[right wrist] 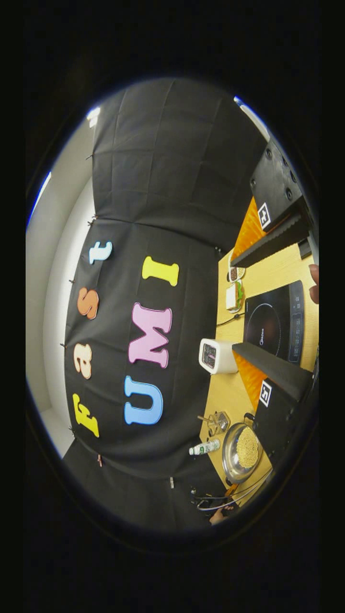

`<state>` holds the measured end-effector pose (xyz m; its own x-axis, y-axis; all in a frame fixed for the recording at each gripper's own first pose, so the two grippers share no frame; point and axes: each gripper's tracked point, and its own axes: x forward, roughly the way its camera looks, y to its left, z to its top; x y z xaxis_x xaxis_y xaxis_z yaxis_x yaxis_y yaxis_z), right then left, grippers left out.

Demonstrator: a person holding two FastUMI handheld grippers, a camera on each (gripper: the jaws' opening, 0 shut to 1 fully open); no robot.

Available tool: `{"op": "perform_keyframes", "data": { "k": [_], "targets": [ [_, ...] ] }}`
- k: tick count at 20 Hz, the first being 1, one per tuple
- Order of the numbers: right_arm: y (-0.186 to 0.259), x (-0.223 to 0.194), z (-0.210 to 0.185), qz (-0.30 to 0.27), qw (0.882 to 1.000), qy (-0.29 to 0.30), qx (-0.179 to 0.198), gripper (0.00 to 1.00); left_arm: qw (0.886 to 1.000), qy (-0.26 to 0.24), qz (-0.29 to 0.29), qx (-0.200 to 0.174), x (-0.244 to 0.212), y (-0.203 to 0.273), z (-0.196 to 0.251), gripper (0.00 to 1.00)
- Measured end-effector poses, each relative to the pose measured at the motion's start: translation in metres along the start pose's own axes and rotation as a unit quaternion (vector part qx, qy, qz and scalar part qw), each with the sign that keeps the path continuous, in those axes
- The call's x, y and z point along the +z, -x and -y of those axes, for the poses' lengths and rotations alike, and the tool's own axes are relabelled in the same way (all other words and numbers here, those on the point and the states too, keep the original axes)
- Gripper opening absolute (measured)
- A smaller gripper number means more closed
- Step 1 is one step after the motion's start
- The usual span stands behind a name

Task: First push the handle of the pot to place it horizontally, then grasp the pot with both hands and set it on the induction cooktop.

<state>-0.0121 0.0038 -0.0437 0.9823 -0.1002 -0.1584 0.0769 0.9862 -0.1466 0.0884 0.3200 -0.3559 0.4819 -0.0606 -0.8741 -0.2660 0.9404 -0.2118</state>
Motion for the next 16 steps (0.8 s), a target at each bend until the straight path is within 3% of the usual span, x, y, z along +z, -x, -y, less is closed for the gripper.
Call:
{"op": "perform_keyframes", "data": {
  "k": [5, 9, 10, 13, 16],
  "targets": [
    [-0.009, -0.001, -0.015, -0.007, 1.0, -0.005, 0.009, 0.98, 1.0, -0.011, 0.013, 0.01, 0.003, 0.003, -0.006, 0.05],
    [-0.015, -0.009, -0.036, -0.022, 0.999, -0.014, 0.034, 0.98, 0.997, -0.031, 0.048, 0.044, 0.001, 0.022, -0.021, 0.05],
    [-0.015, -0.012, -0.043, -0.027, 0.999, -0.016, 0.042, 0.98, 0.997, -0.034, 0.058, 0.048, -0.001, 0.03, -0.023, 0.0],
    [-0.018, -0.018, -0.065, -0.043, 0.996, -0.016, 0.071, 0.98, 0.994, -0.041, 0.087, 0.051, -0.006, 0.056, -0.026, 0.19],
    [-0.021, -0.026, -0.092, -0.063, 0.992, -0.021, 0.107, 0.98, 0.991, -0.047, 0.115, 0.049, -0.005, 0.078, -0.023, 0.7]
  ]
}}
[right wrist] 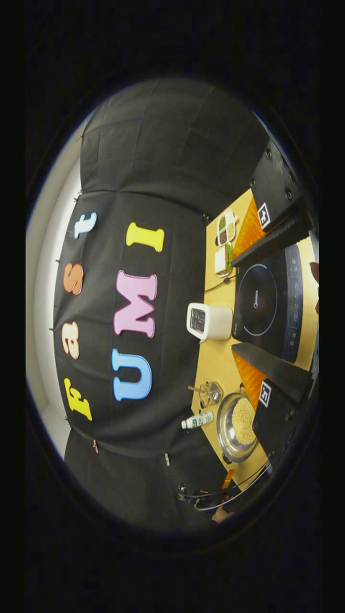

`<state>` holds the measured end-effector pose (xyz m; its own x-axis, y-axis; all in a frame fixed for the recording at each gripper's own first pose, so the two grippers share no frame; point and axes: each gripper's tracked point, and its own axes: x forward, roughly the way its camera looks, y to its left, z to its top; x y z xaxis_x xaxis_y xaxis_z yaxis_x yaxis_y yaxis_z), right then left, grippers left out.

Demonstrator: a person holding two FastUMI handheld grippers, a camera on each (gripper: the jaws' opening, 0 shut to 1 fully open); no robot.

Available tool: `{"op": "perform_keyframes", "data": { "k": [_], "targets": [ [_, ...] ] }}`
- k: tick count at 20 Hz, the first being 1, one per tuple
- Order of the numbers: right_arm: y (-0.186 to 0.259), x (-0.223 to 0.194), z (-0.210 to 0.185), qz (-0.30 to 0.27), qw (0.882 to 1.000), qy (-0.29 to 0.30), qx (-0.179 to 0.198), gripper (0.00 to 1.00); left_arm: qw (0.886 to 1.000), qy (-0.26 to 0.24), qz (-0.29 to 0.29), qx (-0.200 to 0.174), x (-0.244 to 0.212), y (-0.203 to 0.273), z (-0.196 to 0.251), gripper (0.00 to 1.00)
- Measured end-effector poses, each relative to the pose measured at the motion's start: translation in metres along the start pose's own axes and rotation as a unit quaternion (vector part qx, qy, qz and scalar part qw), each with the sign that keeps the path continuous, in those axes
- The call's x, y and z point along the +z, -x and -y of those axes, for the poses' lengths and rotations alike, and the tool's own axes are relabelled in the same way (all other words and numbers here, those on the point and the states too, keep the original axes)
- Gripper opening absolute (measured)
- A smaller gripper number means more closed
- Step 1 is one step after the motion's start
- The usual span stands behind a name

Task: First push the handle of the pot to place it horizontally, then grasp the pot with both hands and set it on the induction cooktop.

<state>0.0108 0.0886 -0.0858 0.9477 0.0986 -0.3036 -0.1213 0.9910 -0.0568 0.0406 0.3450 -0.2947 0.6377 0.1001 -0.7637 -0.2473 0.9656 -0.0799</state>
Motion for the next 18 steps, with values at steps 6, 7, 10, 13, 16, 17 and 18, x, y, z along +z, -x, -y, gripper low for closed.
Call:
{"op": "perform_keyframes", "data": {
  "k": [6, 7, 10, 13, 16, 17, 18],
  "targets": [
    [-0.028, -0.017, -0.057, -0.05, 0.995, -0.025, 0.08, 0.99, 0.996, -0.01, 0.083, -0.005, 0.023, 0.023, 0.005, 0.95],
    [-0.033, -0.022, -0.067, -0.063, 0.993, -0.03, 0.091, 0.98, 0.996, -0.011, 0.09, -0.008, 0.025, 0.024, 0.007, 0.95],
    [-0.049, -0.033, -0.094, -0.092, 0.988, -0.045, 0.117, 0.98, 0.994, -0.027, 0.105, -0.025, 0.029, 0.025, 0.014, 0.95],
    [-0.07, -0.045, -0.117, -0.117, 0.983, -0.06, 0.129, 0.99, 0.99, -0.061, 0.12, -0.038, 0.036, 0.021, 0.021, 0.95],
    [-0.089, -0.061, -0.136, -0.143, 0.979, -0.068, 0.129, 0.99, 0.988, -0.079, 0.121, -0.056, 0.042, 0.011, 0.03, 0.95],
    [-0.095, -0.067, -0.141, -0.151, 0.978, -0.069, 0.127, 0.99, 0.987, -0.08, 0.124, -0.065, 0.045, 0.007, 0.033, 0.95],
    [-0.102, -0.073, -0.146, -0.157, 0.977, -0.069, 0.125, 0.99, 0.986, -0.08, 0.129, -0.074, 0.047, 0.003, 0.037, 0.95]
  ]
}}
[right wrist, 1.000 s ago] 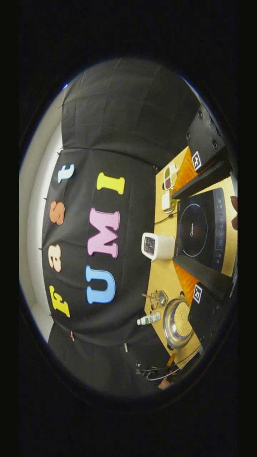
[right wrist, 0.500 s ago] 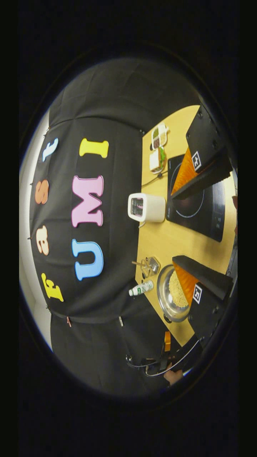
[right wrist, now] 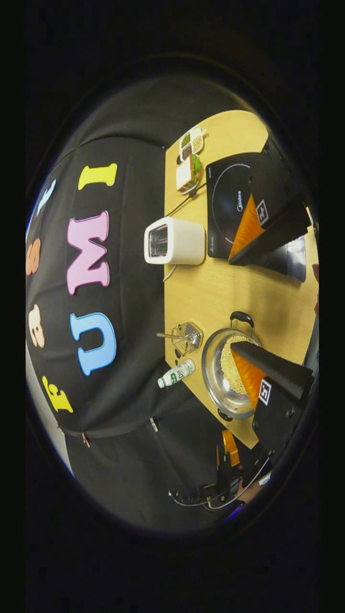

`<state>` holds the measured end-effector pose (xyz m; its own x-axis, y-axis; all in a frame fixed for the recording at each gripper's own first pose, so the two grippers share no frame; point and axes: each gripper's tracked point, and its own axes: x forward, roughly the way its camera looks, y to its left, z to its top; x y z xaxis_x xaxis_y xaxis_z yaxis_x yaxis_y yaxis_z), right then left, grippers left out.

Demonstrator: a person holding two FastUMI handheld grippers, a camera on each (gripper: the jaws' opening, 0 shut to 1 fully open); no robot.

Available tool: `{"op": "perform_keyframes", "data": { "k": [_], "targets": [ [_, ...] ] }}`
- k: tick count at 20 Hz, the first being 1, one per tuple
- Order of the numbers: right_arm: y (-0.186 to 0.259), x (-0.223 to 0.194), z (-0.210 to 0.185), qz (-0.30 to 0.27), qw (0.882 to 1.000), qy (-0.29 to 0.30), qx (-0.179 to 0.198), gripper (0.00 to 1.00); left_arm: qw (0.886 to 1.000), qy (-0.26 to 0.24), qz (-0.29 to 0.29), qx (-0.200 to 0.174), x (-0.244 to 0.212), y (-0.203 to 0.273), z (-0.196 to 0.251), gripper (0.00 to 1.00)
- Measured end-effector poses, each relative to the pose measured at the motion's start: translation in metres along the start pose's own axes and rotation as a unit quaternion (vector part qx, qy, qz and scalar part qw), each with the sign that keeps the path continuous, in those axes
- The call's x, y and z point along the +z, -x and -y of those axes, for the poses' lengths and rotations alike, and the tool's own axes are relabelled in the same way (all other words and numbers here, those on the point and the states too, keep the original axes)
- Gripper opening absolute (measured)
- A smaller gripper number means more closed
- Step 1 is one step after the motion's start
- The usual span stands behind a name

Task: First push the handle of the pot to place it horizontally, then grasp the pot with both hands and set it on the induction cooktop.

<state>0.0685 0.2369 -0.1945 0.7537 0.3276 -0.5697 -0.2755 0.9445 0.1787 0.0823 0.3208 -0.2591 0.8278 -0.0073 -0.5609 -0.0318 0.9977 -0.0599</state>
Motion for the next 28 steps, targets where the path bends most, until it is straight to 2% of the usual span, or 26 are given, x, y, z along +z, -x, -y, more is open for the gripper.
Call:
{"op": "perform_keyframes", "data": {
  "k": [5, 9, 13, 16, 17, 18, 24, 25, 26, 27, 28],
  "targets": [
    [-0.042, -0.019, -0.006, -0.023, 1.0, 0.013, -0.015, 0.99, 0.999, 0.015, 0.023, -0.042, 0.0, -0.026, 0.007, 0.95],
    [-0.074, -0.039, -0.005, -0.056, 0.998, 0.013, -0.025, 0.99, 0.999, 0.034, -0.014, -0.016, -0.022, -0.05, -0.008, 0.95],
    [-0.099, -0.059, -0.007, -0.085, 0.996, 0.014, -0.032, 0.99, 0.999, 0.031, -0.027, -0.022, -0.027, -0.066, -0.004, 0.94],
    [-0.114, -0.075, -0.014, -0.111, 0.993, 0.003, -0.031, 0.99, 0.999, 0.023, -0.047, -0.015, -0.034, -0.08, -0.004, 0.95],
    [-0.118, -0.078, -0.017, -0.118, 0.993, -0.001, -0.03, 0.99, 0.998, 0.021, -0.056, -0.01, -0.038, -0.084, -0.007, 0.91],
    [-0.122, -0.082, -0.02, -0.124, 0.992, -0.003, -0.029, 1.0, 0.998, 0.021, -0.062, -0.006, -0.039, -0.087, -0.009, 0.95],
    [-0.144, -0.109, -0.034, -0.167, 0.986, -0.01, -0.023, 0.99, 0.996, 0.028, -0.084, -0.004, -0.047, -0.1, -0.012, 0.91],
    [-0.148, -0.114, -0.034, -0.174, 0.984, -0.011, -0.023, 0.94, 0.996, 0.029, -0.085, -0.006, -0.047, -0.101, -0.011, 0.9],
    [-0.149, -0.117, -0.034, -0.18, 0.983, -0.013, -0.026, 0.96, 0.996, 0.029, -0.088, -0.009, -0.048, -0.102, -0.01, 0.88],
    [-0.152, -0.12, -0.034, -0.186, 0.982, -0.015, -0.03, 0.92, 0.995, 0.028, -0.09, -0.011, -0.049, -0.104, -0.008, 0.88],
    [-0.155, -0.123, -0.035, -0.193, 0.981, -0.017, -0.029, 0.8, 0.995, 0.027, -0.093, -0.015, -0.05, -0.105, -0.006, 0.85]
  ]
}}
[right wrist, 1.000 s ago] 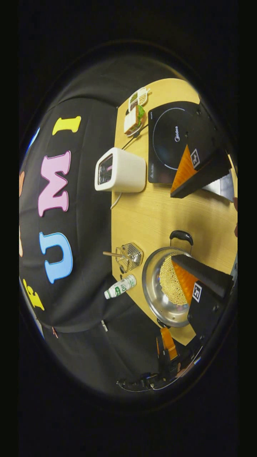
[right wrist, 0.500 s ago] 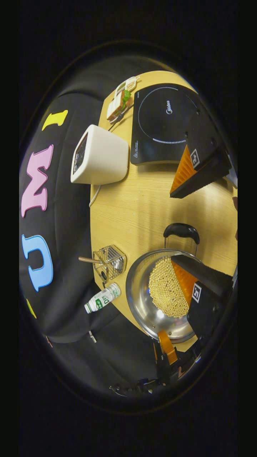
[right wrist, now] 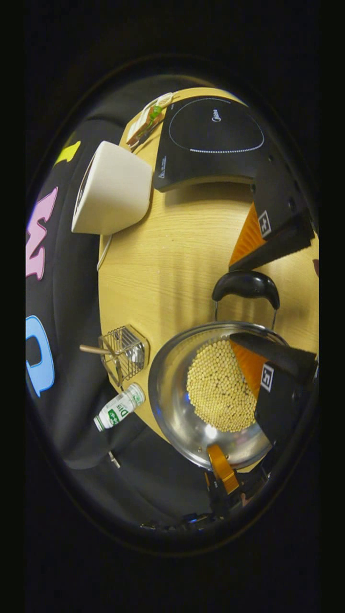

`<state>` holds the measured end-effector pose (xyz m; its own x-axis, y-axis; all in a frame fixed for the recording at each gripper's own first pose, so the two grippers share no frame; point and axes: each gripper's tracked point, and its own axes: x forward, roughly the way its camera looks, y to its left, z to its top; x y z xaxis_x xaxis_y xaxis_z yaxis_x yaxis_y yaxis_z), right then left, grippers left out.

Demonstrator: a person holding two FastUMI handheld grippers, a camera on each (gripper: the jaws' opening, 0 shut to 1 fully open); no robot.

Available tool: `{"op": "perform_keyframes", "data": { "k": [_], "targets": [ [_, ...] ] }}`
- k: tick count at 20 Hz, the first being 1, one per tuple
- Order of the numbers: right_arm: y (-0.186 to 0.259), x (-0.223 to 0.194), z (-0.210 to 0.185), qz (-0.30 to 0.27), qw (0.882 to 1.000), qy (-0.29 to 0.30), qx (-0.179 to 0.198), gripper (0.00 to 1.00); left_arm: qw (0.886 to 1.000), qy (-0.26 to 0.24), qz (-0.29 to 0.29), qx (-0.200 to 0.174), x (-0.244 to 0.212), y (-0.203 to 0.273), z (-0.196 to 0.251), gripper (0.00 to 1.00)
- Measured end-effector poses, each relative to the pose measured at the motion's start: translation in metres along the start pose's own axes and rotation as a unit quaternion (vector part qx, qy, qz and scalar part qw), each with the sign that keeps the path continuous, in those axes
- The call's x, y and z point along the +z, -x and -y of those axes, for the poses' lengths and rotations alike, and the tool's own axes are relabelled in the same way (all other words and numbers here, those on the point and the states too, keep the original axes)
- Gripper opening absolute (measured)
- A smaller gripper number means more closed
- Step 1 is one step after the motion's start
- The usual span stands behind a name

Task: First push the handle of the pot to place it horizontally, then grasp the pot with both hands and set it on the induction cooktop.

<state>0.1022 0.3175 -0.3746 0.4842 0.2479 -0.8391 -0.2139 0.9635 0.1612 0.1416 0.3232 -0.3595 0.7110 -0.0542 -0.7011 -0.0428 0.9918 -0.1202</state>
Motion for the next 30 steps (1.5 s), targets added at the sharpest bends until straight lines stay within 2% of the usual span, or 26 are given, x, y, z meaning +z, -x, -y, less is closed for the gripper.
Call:
{"op": "perform_keyframes", "data": {
  "k": [1, 4, 6, 12, 13, 17, 22, 30],
  "targets": [
    [-0.004, -0.002, -0.001, -0.005, 1.0, 0.001, -0.002, 0.67, 1.0, -0.001, -0.001, -0.006, 0.0, -0.001, 0.004, 0.84],
    [-0.004, -0.002, 0.0, -0.009, 1.0, 0.001, 0.0, 0.64, 1.0, -0.011, -0.002, -0.004, 0.0, -0.003, 0.005, 0.68],
    [-0.004, 0.0, 0.0, -0.004, 1.0, 0.008, 0.001, 0.65, 1.0, -0.004, 0.003, -0.005, 0.0, -0.002, 0.006, 0.67],
    [-0.002, 0.004, 0.0, 0.018, 1.0, 0.007, -0.007, 0.55, 1.0, 0.001, -0.004, 0.011, 0.001, 0.0, 0.005, 0.58],
    [-0.002, 0.004, 0.0, 0.019, 1.0, 0.006, -0.008, 0.5, 1.0, 0.007, -0.006, 0.012, 0.0, 0.001, 0.007, 0.57],
    [0.011, 0.005, 0.005, 0.017, 1.0, 0.009, -0.005, 0.52, 1.0, 0.011, -0.004, 0.014, -0.001, 0.014, 0.014, 0.56],
    [0.045, 0.022, 0.019, 0.029, 1.0, 0.004, -0.004, 0.51, 1.0, 0.001, 0.002, 0.013, 0.021, 0.038, 0.037, 0.56],
    [0.104, 0.029, 0.076, 0.034, 0.999, -0.021, -0.011, 0.51, 1.0, -0.025, 0.004, 0.004, 0.047, 0.076, 0.107, 0.56]
  ]
}}
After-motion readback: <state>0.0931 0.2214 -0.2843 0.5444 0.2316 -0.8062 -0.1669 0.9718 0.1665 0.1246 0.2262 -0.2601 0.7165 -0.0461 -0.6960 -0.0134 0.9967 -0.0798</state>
